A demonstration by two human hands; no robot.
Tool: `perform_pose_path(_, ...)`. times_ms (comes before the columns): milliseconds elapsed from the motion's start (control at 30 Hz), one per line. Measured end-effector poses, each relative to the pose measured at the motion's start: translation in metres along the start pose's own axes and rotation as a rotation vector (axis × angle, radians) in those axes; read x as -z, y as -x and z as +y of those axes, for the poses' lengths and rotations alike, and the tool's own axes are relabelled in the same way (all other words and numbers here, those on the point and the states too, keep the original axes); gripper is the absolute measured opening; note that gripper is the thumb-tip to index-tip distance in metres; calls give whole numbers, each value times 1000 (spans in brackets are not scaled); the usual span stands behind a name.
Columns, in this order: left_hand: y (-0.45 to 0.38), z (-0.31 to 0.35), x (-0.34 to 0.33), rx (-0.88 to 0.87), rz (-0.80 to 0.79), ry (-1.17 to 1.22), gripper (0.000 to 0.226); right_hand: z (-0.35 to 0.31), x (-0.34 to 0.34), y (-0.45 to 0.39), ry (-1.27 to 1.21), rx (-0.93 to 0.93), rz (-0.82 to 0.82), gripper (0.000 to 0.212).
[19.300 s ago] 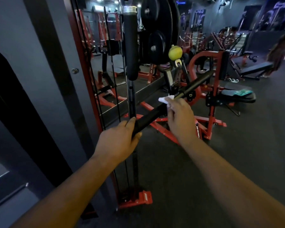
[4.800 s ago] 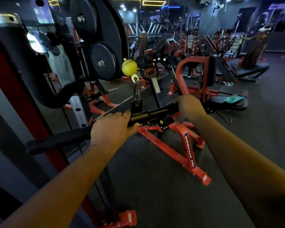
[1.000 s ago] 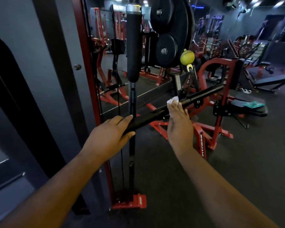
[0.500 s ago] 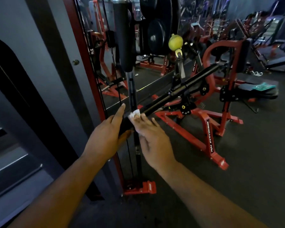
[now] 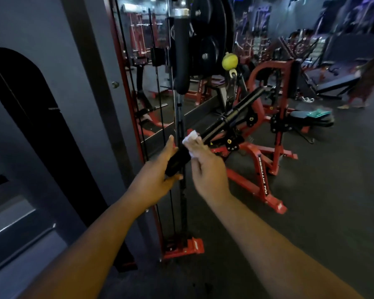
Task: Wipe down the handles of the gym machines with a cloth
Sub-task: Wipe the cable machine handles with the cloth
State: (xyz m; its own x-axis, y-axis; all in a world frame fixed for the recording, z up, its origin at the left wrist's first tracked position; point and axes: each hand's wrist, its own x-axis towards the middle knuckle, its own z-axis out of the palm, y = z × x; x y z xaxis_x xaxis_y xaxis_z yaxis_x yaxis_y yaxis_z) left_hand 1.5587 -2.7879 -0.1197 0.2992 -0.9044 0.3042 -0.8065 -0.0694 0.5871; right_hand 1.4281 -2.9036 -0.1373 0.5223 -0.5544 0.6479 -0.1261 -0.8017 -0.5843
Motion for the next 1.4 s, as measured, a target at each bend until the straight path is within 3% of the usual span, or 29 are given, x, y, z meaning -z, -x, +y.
perform_pose_path(267, 19, -30, 19, 24, -28, 130, 120, -51, 4, 50, -332, 29, -228, 37)
perform_pose_path(333, 22, -32, 23, -17, 3, 85, 104, -44, 13, 39, -398, -80, -64, 35)
perform_pose_path(467, 24, -26, 28, -111, 87, -39, 65, -3, 23, -10, -445, -474, 439, 35)
perform_pose_path(600, 22, -14, 23, -106, 97, -97, 59, -3, -9, -34, -697, -641, 464, 32)
perform_pose_path(700, 21, -6, 16, -101, 80, -145, 59, -23, -28, -32, -951, -747, 588, 32)
perform_pose_path(800, 17, -5, 14, -92, 77, -209, 59, -42, -37, -3, -991, -821, 517, 32)
perform_pose_path(900, 14, -7, 15, -85, 69, -237, 60, -59, -38, 35, -1044, -706, 283, 37)
perform_pose_path(967, 14, -8, 15, -73, 57, -240, 61, -54, -26, 43, -1024, -717, 220, 32)
perform_pose_path(1100, 19, 0, 10, -57, 37, -241, 60, -15, 5, 9, -1025, -976, 521, 24)
perform_pose_path(1167, 21, 7, 7, -64, 28, -267, 59, -4, 15, -23, -1143, -985, 624, 26)
perform_pose_path(1300, 19, 17, 4, -76, 21, -349, 59, 0, 9, -55, -1131, -976, 631, 24)
perform_pose_path(1400, 15, 20, 2, -89, 10, -383, 58, -21, 1, -32, -1084, -1036, 470, 19)
